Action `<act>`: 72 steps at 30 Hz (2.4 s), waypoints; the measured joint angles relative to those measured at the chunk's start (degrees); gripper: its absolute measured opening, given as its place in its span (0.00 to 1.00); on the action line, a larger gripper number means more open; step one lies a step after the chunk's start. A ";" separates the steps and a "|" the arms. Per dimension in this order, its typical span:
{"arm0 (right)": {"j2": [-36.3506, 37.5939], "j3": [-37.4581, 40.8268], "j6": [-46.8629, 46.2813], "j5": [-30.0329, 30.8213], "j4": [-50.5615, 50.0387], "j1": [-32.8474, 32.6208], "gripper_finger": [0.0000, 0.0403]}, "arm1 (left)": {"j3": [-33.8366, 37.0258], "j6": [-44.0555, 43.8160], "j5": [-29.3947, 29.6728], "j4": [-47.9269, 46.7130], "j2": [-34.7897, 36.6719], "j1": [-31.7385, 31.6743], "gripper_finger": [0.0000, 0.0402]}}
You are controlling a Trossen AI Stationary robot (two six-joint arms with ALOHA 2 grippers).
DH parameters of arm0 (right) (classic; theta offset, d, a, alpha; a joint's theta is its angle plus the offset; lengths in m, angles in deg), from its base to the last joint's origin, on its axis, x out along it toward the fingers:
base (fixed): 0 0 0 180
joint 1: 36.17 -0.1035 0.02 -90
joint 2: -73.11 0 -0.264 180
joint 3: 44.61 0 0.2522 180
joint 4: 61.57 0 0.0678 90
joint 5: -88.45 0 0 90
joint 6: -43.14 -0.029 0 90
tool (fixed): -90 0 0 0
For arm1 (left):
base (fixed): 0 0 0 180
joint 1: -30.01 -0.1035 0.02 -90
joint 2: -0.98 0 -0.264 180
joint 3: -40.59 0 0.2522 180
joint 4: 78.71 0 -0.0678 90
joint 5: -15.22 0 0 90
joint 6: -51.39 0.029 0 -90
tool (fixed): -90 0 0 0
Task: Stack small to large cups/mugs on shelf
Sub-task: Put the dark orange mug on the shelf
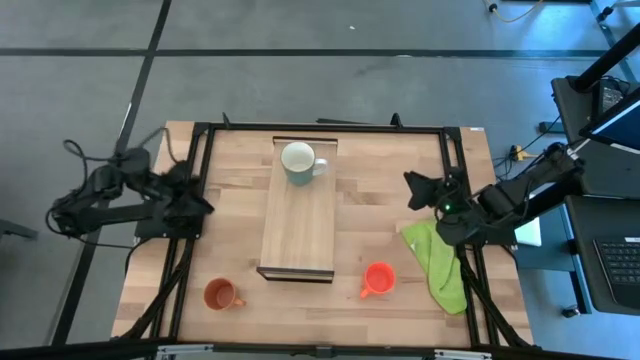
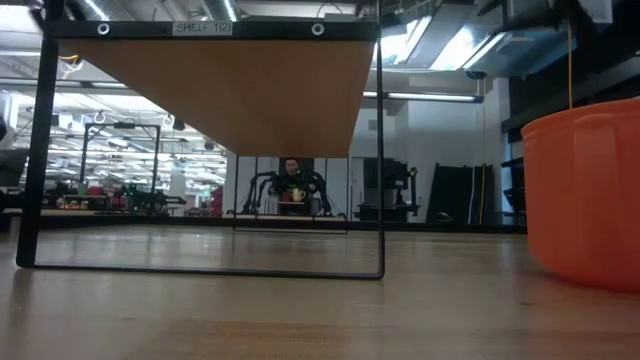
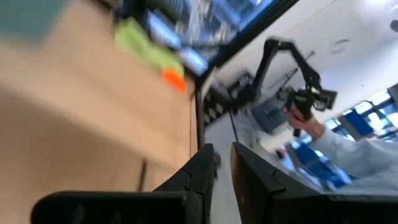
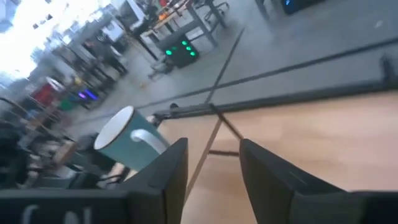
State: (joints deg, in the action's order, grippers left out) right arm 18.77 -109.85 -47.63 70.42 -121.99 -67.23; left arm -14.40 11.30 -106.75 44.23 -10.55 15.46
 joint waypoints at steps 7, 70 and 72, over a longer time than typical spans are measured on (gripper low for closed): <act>4.36 10.46 8.92 -1.00 19.83 -0.01 0.41 | 0.26 -3.28 -1.82 -13.80 0.00 0.01 0.13; 7.75 9.75 17.75 -7.49 19.67 0.07 0.44 | -38.27 29.42 51.59 36.74 -38.42 18.16 0.13; 8.31 9.75 17.80 -7.69 19.43 0.07 0.44 | -40.29 27.87 48.07 32.13 -40.22 22.79 0.13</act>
State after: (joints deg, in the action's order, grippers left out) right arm 27.09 -100.10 -29.83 62.74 -102.57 -67.15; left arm -54.70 39.17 -58.68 76.36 -50.77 38.24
